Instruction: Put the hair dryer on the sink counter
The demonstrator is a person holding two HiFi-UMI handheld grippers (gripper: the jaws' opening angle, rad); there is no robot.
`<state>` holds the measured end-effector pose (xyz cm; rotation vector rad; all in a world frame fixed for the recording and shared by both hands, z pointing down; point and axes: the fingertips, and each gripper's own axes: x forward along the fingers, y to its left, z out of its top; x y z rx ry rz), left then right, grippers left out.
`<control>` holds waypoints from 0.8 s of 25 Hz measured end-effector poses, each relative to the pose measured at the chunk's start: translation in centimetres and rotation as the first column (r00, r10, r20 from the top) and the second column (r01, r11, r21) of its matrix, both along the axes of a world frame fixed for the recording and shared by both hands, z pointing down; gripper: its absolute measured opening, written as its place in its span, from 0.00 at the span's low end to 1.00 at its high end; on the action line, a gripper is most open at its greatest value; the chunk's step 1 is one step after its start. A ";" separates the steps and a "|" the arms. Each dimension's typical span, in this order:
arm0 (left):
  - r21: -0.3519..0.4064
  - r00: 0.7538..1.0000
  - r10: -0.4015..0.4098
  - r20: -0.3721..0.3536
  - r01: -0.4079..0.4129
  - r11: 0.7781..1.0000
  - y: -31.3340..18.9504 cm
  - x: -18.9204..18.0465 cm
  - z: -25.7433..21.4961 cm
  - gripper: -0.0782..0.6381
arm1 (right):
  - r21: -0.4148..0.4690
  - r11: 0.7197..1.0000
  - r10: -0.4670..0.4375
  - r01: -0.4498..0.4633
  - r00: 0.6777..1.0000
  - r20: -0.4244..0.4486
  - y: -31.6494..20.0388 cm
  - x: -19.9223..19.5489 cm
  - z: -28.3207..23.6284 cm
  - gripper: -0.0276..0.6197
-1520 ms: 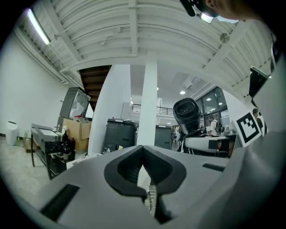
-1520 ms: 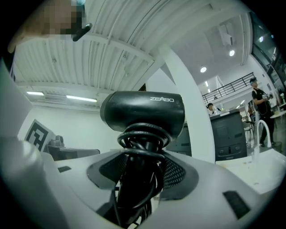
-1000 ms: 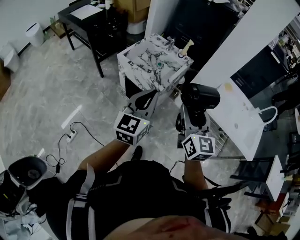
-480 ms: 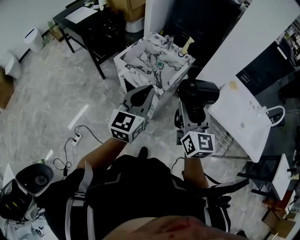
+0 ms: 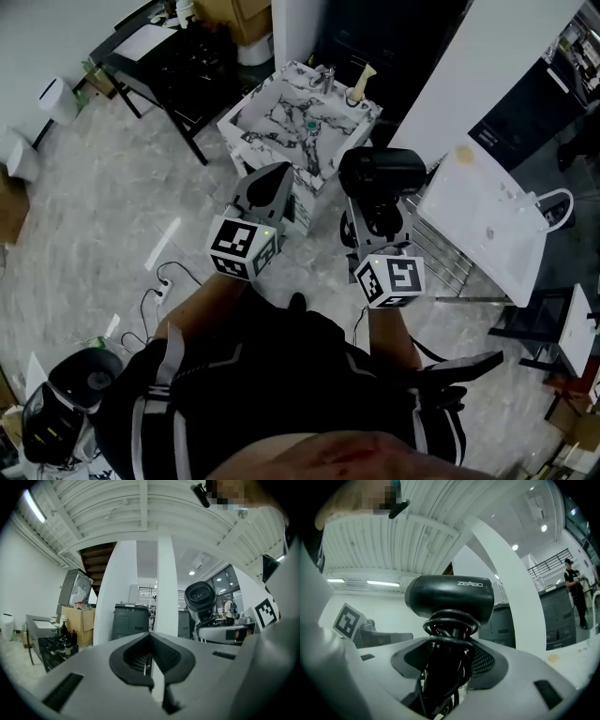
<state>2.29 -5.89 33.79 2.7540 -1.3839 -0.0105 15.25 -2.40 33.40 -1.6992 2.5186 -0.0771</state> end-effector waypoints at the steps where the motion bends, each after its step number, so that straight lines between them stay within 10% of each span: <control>1: -0.004 1.000 0.007 0.000 -0.007 1.000 -0.2 -0.1 0.2 0.12 | 0.000 1.000 0.006 -0.006 1.000 -0.002 -0.1 -0.1 0.0 0.42; 20: 0.054 0.985 0.170 -0.012 -0.169 0.984 -10.8 -8.5 -1.6 0.12 | -0.008 0.985 0.173 -0.173 0.985 -0.010 -8.4 -8.7 -1.1 0.42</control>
